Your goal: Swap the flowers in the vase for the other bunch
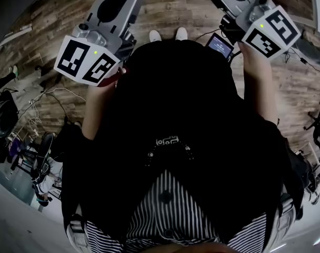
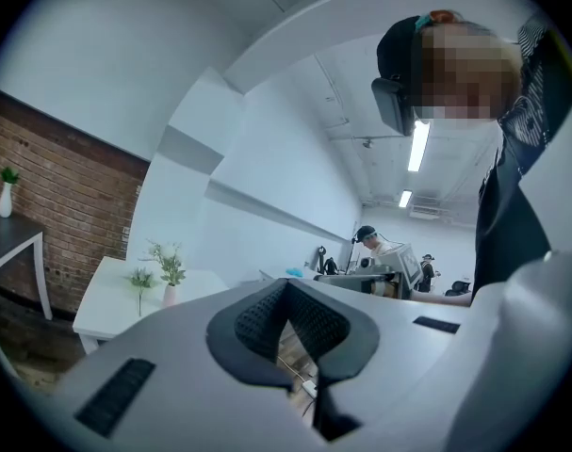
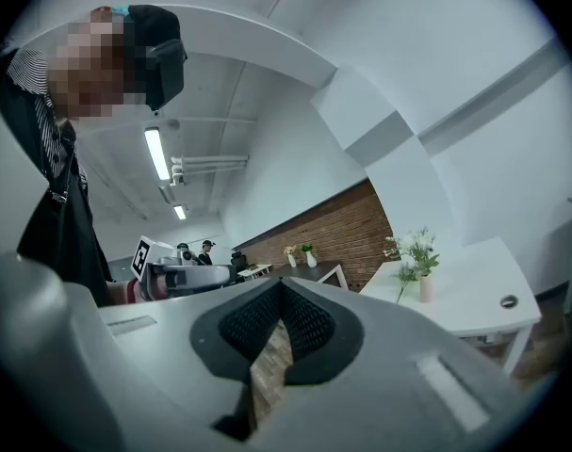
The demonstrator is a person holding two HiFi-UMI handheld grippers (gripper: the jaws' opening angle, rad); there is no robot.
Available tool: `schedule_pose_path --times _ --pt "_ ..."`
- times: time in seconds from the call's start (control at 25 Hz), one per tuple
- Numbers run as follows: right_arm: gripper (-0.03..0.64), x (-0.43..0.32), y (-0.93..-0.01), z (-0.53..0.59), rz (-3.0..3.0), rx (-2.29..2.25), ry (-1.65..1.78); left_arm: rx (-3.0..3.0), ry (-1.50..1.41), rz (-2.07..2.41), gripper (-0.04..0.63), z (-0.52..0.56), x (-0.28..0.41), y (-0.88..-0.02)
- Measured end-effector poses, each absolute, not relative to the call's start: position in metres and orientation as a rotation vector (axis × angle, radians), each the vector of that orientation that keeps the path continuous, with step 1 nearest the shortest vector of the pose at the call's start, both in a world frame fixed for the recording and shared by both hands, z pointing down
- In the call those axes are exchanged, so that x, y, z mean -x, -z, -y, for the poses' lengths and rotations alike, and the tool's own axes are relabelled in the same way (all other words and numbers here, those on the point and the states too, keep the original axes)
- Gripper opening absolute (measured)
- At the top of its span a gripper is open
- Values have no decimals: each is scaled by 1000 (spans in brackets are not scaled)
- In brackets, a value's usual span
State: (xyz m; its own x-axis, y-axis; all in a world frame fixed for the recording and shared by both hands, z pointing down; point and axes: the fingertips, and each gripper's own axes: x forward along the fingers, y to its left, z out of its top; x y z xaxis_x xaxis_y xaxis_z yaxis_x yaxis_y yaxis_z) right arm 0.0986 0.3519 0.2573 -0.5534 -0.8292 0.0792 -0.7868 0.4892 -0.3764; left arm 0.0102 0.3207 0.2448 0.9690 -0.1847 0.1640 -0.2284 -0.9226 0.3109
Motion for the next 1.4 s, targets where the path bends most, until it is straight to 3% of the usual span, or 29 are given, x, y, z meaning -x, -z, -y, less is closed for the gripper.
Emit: schedule_pose_path --times 0.4,0.84,1.4 --pt "3 -115 -260 -369 -2679 1594 469 -2816 -230 148 6 -332 -63 -250" --pt "3 -127 -251 -314 -2648 1746 419 -2864 -212 -61 6 -277 -103 -249" --pt "3 -98 -239 -189 -2649 1824 425 -2854 -153 -150 5 -157 -85 -244"
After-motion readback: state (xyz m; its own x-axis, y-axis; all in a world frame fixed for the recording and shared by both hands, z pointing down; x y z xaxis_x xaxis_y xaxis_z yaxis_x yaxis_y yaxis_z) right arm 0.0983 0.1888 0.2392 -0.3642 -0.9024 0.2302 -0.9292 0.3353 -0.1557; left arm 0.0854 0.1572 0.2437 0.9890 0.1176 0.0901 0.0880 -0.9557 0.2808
